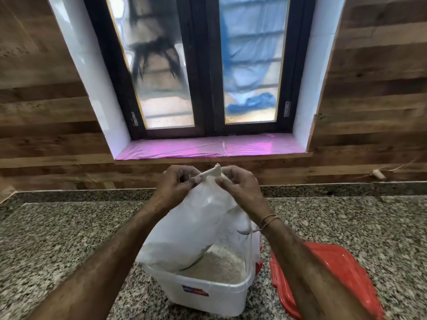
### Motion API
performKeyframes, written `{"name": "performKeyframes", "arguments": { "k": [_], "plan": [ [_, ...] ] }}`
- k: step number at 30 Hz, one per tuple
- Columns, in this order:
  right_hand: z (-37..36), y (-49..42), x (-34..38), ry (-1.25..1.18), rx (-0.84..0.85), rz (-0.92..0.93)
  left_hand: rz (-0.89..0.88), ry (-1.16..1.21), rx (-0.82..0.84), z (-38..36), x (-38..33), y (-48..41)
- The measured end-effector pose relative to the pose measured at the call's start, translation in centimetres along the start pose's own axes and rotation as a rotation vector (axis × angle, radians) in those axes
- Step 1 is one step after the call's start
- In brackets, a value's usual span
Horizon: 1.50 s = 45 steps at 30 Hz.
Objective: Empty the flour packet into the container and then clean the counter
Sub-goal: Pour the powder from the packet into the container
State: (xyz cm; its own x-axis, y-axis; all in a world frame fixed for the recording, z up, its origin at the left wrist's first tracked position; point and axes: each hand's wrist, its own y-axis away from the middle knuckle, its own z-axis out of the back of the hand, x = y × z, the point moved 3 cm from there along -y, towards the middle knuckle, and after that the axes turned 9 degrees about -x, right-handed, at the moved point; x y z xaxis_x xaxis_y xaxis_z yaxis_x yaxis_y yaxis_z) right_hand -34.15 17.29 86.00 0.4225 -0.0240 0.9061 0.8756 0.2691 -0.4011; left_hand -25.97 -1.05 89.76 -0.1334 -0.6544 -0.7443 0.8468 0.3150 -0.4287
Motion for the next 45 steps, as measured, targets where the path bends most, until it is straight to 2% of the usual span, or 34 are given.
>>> {"name": "performKeyframes", "arguments": {
  "k": [2,6,11,15,20,26,28,31,33,37,42,45],
  "plan": [
    [0.5,0.8,-1.1,-0.087,0.043,-0.065,-0.008,-0.03,-0.009,-0.1,0.0,0.0],
    [0.4,1.2,-1.6,-0.132,-0.044,-0.063,-0.053,-0.044,-0.094,-1.0,-1.7,-0.4],
    [-0.2,1.8,-0.8,-0.137,-0.126,-0.043,-0.079,-0.006,-0.038,-2.3,-3.9,-1.2],
    [0.1,2.6,-2.1,-0.206,-0.107,-0.092,-0.037,0.091,-0.081,-2.4,-3.8,-0.9],
    [-0.2,3.6,-3.3,-0.362,-0.163,-0.136,-0.008,0.136,-0.125,-3.1,-4.3,-0.1],
    [-0.8,4.4,-3.5,-0.525,-0.208,-0.167,0.148,0.265,-0.183,-3.2,-2.8,0.0],
    [-1.0,4.6,-3.9,-0.57,-0.219,-0.184,0.092,0.207,-0.165,-2.9,-2.9,0.2],
    [-0.3,4.7,-5.3,-0.628,-0.265,-0.256,-0.008,-0.04,-0.071,-1.2,-2.0,0.2],
    [0.3,4.8,-6.4,-0.598,-0.24,-0.286,-0.002,-0.165,-0.016,0.1,-0.6,0.8],
    [1.3,5.1,-5.1,-0.423,-0.079,-0.258,-0.003,-0.206,-0.034,0.6,0.0,1.9],
    [2.6,1.7,0.1,0.013,-0.045,0.068,-0.183,-0.401,-0.059,0.3,-2.5,1.7],
    [2.8,-0.2,1.6,0.263,-0.068,0.161,-0.252,-0.464,-0.062,0.1,-3.2,1.8]
  ]
}}
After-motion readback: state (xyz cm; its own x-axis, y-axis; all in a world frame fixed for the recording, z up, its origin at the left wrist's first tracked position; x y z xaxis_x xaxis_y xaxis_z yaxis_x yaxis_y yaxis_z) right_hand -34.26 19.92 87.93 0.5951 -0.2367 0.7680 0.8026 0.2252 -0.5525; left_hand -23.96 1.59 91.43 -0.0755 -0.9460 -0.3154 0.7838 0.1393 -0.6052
